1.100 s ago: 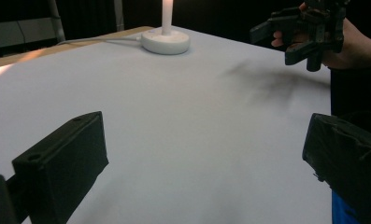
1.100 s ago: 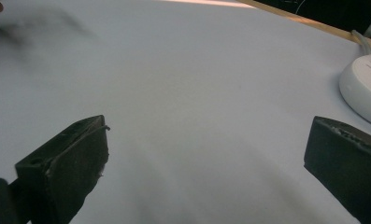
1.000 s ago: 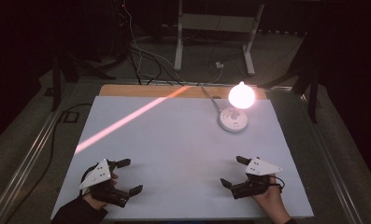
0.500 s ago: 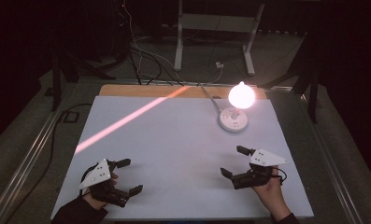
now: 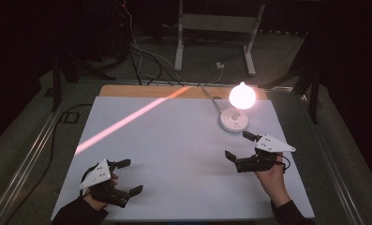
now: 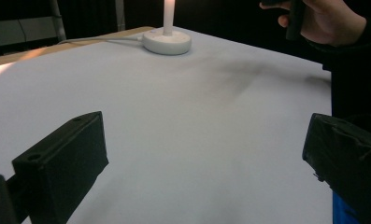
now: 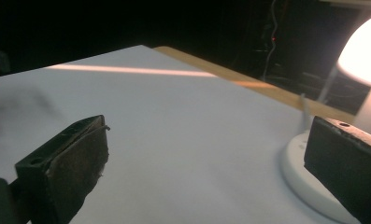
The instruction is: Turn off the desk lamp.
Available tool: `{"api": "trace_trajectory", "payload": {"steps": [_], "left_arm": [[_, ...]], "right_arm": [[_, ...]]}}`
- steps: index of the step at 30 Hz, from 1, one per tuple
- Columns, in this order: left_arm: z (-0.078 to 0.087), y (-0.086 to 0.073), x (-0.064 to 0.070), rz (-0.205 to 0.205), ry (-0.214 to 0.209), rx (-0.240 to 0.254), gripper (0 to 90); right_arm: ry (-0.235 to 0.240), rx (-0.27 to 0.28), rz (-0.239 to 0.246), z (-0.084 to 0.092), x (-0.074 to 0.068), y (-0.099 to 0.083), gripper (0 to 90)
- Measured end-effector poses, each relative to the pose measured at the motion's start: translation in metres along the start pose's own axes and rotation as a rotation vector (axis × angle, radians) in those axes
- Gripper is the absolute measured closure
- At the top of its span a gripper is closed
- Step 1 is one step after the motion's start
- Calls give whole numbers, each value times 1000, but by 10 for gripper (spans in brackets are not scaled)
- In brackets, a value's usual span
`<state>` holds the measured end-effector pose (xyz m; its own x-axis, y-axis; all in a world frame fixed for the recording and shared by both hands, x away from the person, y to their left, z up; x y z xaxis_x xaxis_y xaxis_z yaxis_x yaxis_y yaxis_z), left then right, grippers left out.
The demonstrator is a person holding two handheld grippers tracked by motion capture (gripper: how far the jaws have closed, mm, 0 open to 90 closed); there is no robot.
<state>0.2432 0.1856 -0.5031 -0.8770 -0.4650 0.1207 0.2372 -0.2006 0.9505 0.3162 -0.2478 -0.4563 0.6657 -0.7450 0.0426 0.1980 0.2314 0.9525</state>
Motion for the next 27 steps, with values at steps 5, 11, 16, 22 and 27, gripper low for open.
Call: {"api": "trace_trajectory", "payload": {"steps": [5, 11, 16, 22, 27], "left_arm": [[0, 0, 0, 0, 1, 2, 6], [0, 0, 0, 2, 1, 2, 6], [0, 0, 0, 3, 2, 2, 6], [1, 0, 0, 3, 2, 2, 6], [1, 0, 0, 4, 1, 1, 6]], "right_arm": [[-31, 4, -21, -6, 15, 6, 0], [-31, 12, -47, -10, 26, 8, 0], [-71, -3, -42, -16, 37, 8, 0], [-122, -4, -42, -25, 50, 5, 0], [-152, -16, -59, -31, 60, 3, 0]]}}
Point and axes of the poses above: each handheld gripper's, and its own axes: z roughly backward along the jaws, y roughly out of its top, x roughly to its right, the point moved 3 cm from there along -z, roughly forward along the jaws, and after that the axes turned 4 degrees about -y, right-handed, at the moved point
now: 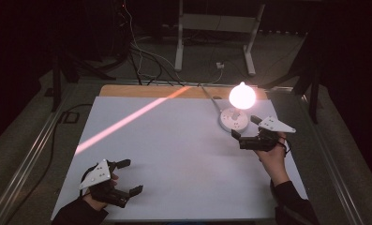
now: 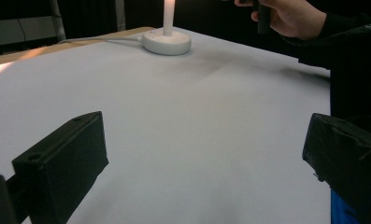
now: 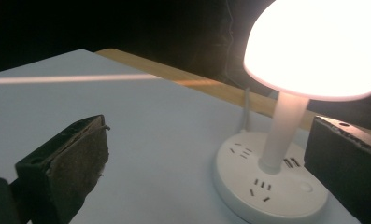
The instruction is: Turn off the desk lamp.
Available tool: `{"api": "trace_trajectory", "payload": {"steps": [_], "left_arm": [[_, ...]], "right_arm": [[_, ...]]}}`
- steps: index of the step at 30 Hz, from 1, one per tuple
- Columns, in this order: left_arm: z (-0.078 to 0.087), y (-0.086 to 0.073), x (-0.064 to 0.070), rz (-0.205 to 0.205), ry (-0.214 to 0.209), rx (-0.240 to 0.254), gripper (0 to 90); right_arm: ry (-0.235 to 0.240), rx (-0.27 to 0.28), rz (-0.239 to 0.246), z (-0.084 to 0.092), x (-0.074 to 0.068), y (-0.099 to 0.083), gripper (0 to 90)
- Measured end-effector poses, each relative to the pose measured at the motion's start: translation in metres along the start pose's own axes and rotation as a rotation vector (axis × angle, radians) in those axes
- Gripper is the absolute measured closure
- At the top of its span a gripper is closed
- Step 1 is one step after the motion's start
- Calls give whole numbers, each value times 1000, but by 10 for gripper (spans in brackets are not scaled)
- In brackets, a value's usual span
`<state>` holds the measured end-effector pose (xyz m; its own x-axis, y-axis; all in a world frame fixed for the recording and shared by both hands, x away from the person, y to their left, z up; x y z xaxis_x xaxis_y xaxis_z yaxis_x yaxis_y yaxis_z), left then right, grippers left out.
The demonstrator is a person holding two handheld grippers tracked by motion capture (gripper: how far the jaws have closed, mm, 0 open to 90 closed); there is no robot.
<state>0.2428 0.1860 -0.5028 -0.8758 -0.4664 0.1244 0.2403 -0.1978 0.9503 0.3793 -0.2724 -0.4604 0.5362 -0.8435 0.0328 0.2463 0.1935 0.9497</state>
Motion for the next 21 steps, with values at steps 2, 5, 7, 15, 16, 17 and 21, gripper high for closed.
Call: {"api": "trace_trajectory", "payload": {"steps": [2, 5, 7, 15, 16, 17, 21], "left_arm": [[0, 0, 0, -1, 0, 0, 6], [0, 0, 0, 1, 0, 1, 6], [0, 0, 0, -1, 1, 0, 6], [0, 0, 0, 0, -1, 0, 6], [0, 0, 0, 2, 0, 0, 6], [0, 0, 0, 3, 1, 0, 6], [0, 0, 0, 1, 0, 1, 6]], "right_arm": [[-8, -11, -14, -4, 5, -2, 0], [-44, -30, -38, -13, 17, -7, 30], [-50, -33, -40, -14, 19, -7, 45], [-134, -46, -75, -26, 40, -9, 157], [-136, -47, -83, -27, 42, -10, 179], [-136, -47, -83, -27, 42, -10, 179], [-186, -74, -97, -36, 53, -15, 244]]}}
Point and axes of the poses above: each handheld gripper's, and its own axes: z roughly backward along the jaws, y roughly out of its top, x roughly to its right, the point moved 3 cm from there along -z, roughly forward along the jaws, and after that the axes turned 4 degrees about -y, right-handed, at the moved point
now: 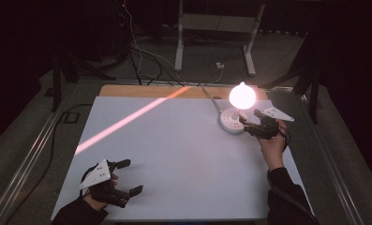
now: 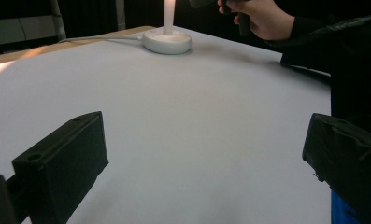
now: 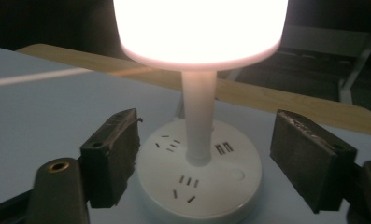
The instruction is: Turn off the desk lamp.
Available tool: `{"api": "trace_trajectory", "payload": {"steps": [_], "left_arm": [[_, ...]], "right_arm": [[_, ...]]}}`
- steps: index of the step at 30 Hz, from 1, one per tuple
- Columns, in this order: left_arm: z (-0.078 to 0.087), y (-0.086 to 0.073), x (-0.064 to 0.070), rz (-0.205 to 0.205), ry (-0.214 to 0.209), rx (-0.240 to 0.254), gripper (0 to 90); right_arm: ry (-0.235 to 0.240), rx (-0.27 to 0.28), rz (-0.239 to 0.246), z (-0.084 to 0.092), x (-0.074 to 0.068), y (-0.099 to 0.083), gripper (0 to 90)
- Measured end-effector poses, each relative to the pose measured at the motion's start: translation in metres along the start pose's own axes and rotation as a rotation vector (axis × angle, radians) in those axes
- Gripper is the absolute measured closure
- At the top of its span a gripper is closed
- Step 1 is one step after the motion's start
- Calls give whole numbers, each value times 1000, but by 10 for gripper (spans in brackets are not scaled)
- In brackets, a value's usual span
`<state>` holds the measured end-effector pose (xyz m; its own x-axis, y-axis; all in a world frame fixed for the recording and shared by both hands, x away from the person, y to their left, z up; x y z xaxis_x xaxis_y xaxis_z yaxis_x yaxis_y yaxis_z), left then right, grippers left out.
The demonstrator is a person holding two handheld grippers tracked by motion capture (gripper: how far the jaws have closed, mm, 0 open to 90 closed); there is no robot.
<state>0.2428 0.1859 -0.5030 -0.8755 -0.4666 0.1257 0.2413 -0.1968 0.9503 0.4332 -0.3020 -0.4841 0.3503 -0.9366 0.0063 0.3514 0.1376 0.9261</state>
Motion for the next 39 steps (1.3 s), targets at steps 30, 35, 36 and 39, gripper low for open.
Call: {"api": "trace_trajectory", "payload": {"steps": [30, 35, 36, 39], "left_arm": [[0, -1, -1, 9, 0, 1, 6], [0, -1, 0, 7, -2, 1, 6], [0, -1, -1, 9, -1, 1, 6], [0, -1, 0, 7, 0, -1, 6]], "right_arm": [[-118, -211, -188, -44, 20, -25, 895], [-118, -207, -199, -46, 20, -26, 896], [-114, -211, -203, -47, 20, -26, 896], [-107, -214, -215, -49, 20, -27, 896]]}}
Point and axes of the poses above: each handheld gripper's, and its own axes: z roughly backward along the jaws, y roughly out of its top, x roughly to its right, the point moved 3 cm from there along -z, roughly forward along the jaws, and after that the axes turned 4 degrees about -y, right-handed, at the moved point
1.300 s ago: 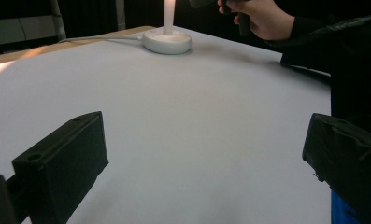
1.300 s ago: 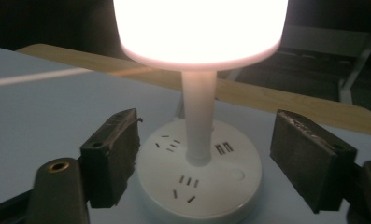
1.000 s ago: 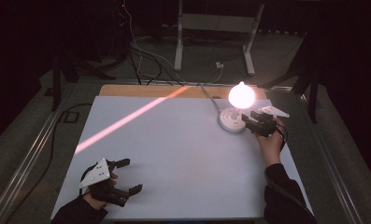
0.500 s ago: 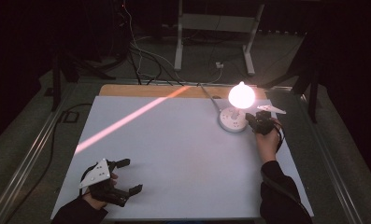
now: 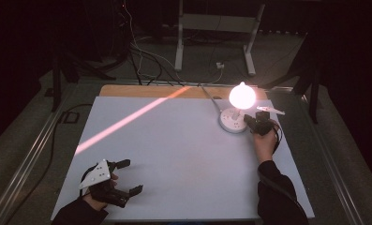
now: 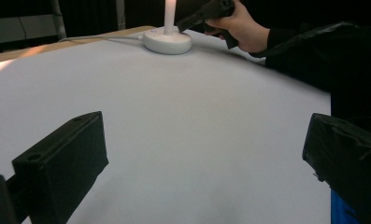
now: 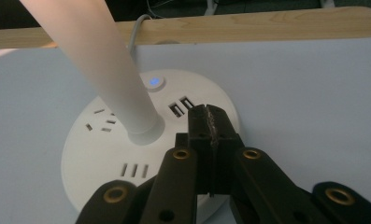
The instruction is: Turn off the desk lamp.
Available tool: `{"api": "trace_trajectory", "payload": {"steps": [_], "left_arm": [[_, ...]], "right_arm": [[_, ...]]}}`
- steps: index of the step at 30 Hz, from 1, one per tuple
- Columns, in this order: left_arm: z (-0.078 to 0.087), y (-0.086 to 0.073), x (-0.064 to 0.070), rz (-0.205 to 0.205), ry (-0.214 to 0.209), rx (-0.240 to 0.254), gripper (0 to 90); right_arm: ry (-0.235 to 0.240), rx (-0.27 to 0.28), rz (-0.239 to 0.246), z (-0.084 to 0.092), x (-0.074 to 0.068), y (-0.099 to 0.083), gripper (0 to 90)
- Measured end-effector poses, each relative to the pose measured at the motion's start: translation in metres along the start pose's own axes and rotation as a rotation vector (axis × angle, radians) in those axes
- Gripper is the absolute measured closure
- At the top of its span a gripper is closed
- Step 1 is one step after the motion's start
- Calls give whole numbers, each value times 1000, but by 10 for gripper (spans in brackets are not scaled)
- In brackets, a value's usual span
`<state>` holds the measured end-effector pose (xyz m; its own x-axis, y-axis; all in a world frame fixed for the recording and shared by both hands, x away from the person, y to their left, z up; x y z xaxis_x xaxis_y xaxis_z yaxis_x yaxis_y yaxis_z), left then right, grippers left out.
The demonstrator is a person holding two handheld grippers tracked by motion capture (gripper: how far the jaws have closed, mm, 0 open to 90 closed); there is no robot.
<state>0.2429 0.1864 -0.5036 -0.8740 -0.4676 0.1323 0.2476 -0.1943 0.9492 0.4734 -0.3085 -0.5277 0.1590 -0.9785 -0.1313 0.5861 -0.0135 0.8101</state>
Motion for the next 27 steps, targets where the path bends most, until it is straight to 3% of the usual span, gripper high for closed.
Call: {"api": "trace_trajectory", "payload": {"steps": [13, 14, 17, 18, 27], "left_arm": [[0, 0, 0, 1, 0, -1, 6], [0, 0, 0, 1, 0, 0, 6], [0, 0, 0, -2, 1, 2, 6], [0, 0, 0, 0, 2, 3, 6], [0, 0, 0, -2, 3, 0, 6]], "right_arm": [[26, 12, -31, -2, 0, -3, 898], [37, 1, -12, -4, -2, -2, 897], [16, -6, -14, -3, -4, 0, 897], [31, 22, -38, 1, -4, 4, 897], [17, 45, -26, 7, -4, 14, 897]]}}
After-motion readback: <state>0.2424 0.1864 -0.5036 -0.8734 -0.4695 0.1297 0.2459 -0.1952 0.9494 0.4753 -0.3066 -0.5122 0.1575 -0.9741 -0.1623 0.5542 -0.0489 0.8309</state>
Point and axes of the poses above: each handheld gripper's, and its own axes: z roughly backward along the jaws, y roughly out of its top, x roughly to its right, the point moved 3 cm from there along -z, roughly forward along the jaws, and after that the axes turned 4 degrees about -y, right-handed, at the moved point
